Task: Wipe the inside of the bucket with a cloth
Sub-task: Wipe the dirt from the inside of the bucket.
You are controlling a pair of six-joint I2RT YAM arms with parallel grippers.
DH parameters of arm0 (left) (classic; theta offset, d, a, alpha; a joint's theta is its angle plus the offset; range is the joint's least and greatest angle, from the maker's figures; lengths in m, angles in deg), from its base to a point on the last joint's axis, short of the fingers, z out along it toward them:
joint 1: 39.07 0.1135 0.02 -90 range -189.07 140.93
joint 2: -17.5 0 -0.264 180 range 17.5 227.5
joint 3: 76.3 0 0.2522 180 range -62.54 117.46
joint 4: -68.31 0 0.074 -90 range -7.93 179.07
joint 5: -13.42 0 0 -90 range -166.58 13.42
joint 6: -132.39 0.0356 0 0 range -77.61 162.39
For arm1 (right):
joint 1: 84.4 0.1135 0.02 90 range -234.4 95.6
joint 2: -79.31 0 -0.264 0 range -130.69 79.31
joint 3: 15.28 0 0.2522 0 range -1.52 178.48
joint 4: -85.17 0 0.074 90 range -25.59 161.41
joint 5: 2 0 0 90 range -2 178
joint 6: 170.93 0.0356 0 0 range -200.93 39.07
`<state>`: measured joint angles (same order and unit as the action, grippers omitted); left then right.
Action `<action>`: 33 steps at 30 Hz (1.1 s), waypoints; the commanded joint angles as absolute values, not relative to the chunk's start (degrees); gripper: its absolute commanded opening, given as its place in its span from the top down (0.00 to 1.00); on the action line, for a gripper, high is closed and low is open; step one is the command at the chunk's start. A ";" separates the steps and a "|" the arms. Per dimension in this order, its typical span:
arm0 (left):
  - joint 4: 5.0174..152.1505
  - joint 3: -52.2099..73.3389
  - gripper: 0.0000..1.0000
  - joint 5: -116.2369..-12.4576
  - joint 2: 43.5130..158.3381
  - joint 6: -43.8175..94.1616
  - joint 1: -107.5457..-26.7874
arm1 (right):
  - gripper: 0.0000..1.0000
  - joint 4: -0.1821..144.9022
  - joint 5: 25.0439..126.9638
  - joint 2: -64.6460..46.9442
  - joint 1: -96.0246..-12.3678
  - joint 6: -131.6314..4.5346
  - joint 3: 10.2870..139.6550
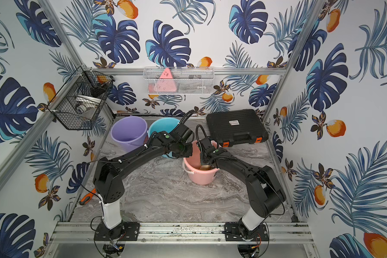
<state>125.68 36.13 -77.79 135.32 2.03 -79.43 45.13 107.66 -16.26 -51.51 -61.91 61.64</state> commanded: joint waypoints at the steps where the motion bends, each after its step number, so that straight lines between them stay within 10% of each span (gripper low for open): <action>1: 117.24 34.81 1.00 -76.58 133.34 8.92 -81.18 | 1.00 33.77 100.15 -18.94 -51.80 -62.39 61.15; 20: 114.08 29.10 1.00 -87.45 133.46 7.22 -82.87 | 1.00 29.81 89.55 -11.47 -51.09 -62.49 57.65; 33: 115.13 28.01 1.00 -81.33 133.42 7.67 -83.01 | 1.00 25.64 118.03 -20.77 -51.97 -52.50 63.08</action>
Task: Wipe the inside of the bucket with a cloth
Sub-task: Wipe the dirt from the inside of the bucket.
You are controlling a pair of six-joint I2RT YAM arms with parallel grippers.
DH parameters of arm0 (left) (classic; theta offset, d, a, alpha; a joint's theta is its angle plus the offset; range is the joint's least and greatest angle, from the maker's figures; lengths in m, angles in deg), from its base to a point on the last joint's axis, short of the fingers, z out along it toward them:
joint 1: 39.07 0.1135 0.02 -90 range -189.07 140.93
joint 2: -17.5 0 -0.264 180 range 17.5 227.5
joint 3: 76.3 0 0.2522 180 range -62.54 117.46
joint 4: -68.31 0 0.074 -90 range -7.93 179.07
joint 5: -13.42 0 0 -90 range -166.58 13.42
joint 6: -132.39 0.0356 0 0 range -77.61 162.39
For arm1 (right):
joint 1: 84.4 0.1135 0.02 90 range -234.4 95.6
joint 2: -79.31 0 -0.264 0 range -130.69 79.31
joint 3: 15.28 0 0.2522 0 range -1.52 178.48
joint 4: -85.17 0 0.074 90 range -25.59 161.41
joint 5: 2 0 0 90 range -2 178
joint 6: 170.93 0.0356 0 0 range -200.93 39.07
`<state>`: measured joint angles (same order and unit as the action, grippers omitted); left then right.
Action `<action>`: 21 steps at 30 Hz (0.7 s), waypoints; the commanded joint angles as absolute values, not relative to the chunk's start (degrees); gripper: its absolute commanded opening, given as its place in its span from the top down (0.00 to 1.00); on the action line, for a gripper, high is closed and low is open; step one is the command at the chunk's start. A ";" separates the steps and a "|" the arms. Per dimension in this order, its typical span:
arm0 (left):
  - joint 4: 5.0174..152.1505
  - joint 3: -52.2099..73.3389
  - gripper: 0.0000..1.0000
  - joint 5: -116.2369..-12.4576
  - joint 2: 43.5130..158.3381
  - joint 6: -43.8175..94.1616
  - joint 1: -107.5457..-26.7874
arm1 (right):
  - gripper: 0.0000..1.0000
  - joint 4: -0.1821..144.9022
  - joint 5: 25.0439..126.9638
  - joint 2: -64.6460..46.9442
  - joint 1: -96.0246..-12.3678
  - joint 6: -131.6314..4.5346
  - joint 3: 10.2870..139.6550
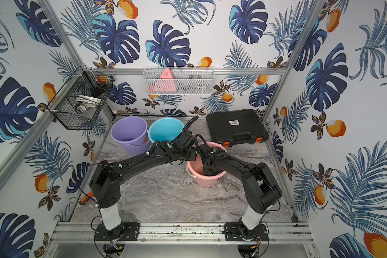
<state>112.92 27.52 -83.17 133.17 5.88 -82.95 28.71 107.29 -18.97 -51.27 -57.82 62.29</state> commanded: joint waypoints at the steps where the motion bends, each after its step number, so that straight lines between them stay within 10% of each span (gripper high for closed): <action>1: 115.11 27.75 1.00 -80.86 133.29 7.76 -83.02 | 1.00 26.14 118.67 -21.47 -52.38 -52.10 63.05; 10: 114.14 25.96 1.00 -78.36 133.06 8.20 -83.23 | 1.00 27.14 106.53 -33.26 -56.09 -52.26 67.91; 21: 114.51 26.32 1.00 -78.22 134.04 8.74 -83.30 | 1.00 45.05 67.34 -28.54 -56.46 -56.89 63.87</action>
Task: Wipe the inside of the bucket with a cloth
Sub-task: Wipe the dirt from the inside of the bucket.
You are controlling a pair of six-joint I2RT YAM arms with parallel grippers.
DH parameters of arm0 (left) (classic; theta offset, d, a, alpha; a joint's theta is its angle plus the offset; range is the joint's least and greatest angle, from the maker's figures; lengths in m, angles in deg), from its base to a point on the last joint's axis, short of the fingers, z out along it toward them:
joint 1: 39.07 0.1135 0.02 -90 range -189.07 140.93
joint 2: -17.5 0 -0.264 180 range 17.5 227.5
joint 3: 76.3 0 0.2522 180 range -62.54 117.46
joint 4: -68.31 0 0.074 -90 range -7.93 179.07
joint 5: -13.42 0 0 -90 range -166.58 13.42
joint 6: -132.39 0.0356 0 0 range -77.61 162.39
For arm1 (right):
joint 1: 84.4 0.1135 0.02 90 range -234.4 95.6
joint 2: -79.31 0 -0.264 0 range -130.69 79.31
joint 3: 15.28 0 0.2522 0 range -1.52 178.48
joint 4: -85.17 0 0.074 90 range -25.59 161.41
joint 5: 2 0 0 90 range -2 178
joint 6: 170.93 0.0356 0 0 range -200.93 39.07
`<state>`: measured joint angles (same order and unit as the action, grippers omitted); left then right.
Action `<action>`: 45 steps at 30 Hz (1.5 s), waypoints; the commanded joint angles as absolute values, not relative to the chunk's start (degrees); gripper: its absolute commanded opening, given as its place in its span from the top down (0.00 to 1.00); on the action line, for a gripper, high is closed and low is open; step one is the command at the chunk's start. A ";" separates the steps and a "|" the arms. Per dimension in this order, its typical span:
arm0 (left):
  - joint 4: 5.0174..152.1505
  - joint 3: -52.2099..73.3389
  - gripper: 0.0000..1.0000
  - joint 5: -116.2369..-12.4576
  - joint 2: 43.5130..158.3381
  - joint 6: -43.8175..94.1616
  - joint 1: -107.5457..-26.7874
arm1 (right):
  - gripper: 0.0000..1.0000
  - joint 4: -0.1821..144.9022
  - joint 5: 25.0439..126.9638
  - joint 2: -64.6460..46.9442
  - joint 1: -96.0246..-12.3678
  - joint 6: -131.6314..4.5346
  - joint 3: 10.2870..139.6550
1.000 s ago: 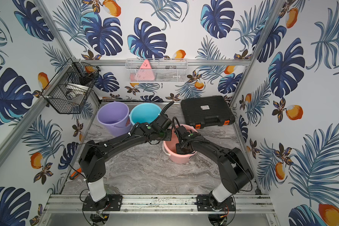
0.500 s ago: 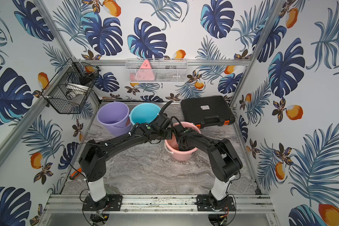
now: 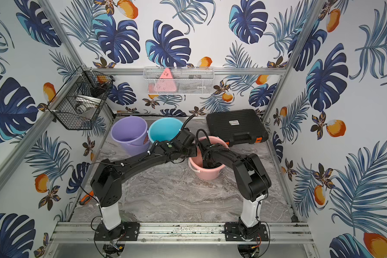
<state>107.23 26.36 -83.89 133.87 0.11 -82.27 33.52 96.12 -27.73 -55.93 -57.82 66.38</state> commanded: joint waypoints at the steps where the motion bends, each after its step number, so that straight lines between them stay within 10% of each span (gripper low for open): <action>1: 114.45 26.26 1.00 -78.16 134.04 8.65 -83.30 | 1.00 46.67 64.53 -27.30 -56.45 -57.19 62.57; 10: 113.77 26.01 1.00 -78.43 134.14 7.60 -83.43 | 1.00 48.05 53.16 -16.43 -56.45 -63.88 62.50; 20: 114.85 25.91 1.00 -82.55 131.76 7.62 -83.44 | 1.00 31.66 100.18 -12.17 -56.54 -61.51 66.56; 28: 114.68 25.34 1.00 -81.37 131.05 7.93 -83.49 | 1.00 27.65 112.14 -18.27 -56.54 -57.12 69.06; 45: 113.95 23.78 1.00 -77.11 132.63 8.66 -83.54 | 1.00 46.98 80.89 -24.92 -54.05 -56.70 65.11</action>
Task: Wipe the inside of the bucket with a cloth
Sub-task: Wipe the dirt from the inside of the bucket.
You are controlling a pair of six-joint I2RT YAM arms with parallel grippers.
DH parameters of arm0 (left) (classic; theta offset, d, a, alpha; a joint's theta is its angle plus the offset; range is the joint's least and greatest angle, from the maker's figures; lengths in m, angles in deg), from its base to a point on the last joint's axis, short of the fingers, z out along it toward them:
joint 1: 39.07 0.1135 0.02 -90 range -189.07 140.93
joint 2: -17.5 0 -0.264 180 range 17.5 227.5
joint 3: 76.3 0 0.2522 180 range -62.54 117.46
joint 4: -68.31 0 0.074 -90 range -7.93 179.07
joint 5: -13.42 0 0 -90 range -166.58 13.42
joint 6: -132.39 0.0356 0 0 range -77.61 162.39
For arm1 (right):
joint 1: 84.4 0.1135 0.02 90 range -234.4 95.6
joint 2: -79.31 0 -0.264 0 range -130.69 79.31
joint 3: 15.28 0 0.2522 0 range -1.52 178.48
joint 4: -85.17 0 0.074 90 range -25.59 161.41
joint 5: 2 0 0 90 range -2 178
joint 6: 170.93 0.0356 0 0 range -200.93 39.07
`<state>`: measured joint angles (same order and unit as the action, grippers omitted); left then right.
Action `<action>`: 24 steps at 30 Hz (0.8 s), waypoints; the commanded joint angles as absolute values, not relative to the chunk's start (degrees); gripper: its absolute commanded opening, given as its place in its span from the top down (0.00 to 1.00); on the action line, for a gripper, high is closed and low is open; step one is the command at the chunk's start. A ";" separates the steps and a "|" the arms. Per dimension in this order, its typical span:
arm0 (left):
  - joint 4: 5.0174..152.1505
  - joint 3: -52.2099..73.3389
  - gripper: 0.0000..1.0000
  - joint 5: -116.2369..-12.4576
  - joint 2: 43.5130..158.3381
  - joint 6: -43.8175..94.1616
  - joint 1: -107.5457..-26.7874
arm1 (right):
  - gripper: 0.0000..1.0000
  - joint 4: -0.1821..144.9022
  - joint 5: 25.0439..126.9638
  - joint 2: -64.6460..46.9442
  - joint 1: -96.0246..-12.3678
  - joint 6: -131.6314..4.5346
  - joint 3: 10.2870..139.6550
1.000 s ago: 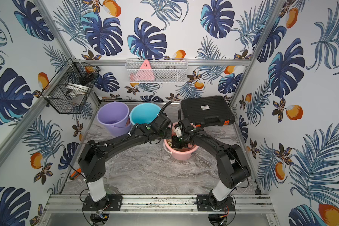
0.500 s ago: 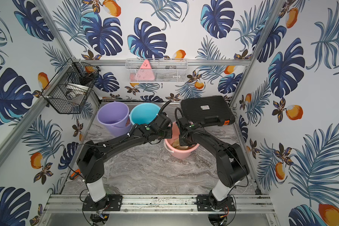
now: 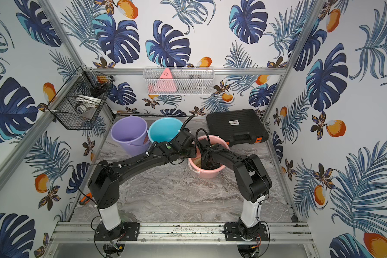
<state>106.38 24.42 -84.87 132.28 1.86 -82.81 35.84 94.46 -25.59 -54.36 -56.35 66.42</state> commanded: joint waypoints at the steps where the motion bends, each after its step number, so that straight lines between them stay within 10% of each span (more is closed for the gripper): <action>1: 113.88 23.73 1.00 -77.10 132.63 8.64 -83.53 | 1.00 49.25 77.10 -23.73 -54.06 -57.30 64.20; 8: 113.09 23.19 1.00 -76.84 132.29 7.90 -83.48 | 1.00 58.95 61.41 -16.10 -54.05 -59.57 59.41; 24: 116.57 23.17 1.00 -79.03 127.82 8.69 -87.28 | 1.00 58.97 102.20 -5.44 -54.08 -59.46 58.38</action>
<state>108.87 22.95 -86.03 129.02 3.98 -85.48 51.46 90.68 -5.83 -53.85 -59.74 56.81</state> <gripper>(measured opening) 0.169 0.063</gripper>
